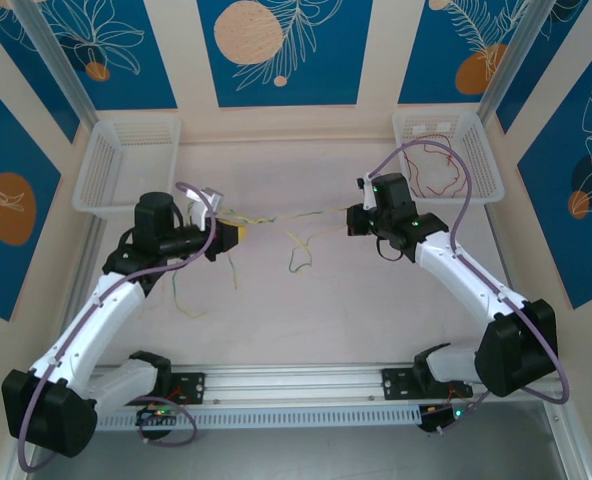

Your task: Untangle the cables

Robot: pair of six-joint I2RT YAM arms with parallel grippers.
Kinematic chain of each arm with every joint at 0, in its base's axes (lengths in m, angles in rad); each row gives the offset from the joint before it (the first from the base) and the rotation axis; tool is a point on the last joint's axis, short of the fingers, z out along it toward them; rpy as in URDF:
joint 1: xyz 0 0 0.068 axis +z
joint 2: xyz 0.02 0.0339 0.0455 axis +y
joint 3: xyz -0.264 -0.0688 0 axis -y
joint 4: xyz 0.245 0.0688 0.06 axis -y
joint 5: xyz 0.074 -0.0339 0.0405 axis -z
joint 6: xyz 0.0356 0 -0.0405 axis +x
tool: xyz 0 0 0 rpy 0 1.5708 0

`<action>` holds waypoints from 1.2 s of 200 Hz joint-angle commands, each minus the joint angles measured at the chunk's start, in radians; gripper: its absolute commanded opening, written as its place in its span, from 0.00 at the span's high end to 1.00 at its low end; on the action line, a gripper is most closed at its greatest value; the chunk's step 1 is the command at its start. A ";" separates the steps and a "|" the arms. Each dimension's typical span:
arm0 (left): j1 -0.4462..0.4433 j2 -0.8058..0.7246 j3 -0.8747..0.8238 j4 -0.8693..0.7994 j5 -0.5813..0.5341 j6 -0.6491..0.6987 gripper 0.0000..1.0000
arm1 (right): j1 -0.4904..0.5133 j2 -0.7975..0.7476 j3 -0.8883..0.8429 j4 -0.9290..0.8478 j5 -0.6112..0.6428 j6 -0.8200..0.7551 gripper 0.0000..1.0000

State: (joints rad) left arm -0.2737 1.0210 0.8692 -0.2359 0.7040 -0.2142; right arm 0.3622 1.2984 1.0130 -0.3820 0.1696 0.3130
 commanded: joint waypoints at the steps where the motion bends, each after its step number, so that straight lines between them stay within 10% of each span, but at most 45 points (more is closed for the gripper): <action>1: 0.114 -0.086 0.009 0.039 -0.017 -0.060 1.00 | -0.207 0.007 -0.061 -0.155 0.431 0.018 1.00; 48: -0.003 -0.004 0.099 -0.068 -0.078 0.013 1.00 | 0.104 -0.138 -0.083 0.011 0.094 -0.196 0.94; 90: -0.083 0.043 0.119 -0.074 -0.120 0.048 1.00 | 0.286 -0.305 -0.146 0.150 -0.038 -0.306 0.52; 106: -0.085 0.044 0.124 -0.087 -0.131 0.064 1.00 | 0.306 -0.361 -0.141 0.121 0.030 -0.319 0.09; 156: -0.098 0.038 0.119 -0.086 -0.080 0.090 1.00 | 0.318 -0.493 -0.085 0.033 0.057 -0.330 0.17; 181: -0.123 0.048 0.132 -0.086 -0.051 0.099 1.00 | 0.340 -0.343 0.030 -0.081 -0.096 -0.399 0.17; 240: -0.180 0.062 0.154 -0.091 -0.010 0.125 1.00 | 0.438 -0.113 0.082 0.043 -0.014 -0.544 0.14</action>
State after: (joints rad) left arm -0.4343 1.0843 0.9802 -0.3256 0.6514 -0.1200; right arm 0.8085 1.1702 1.0740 -0.3832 0.1787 -0.1627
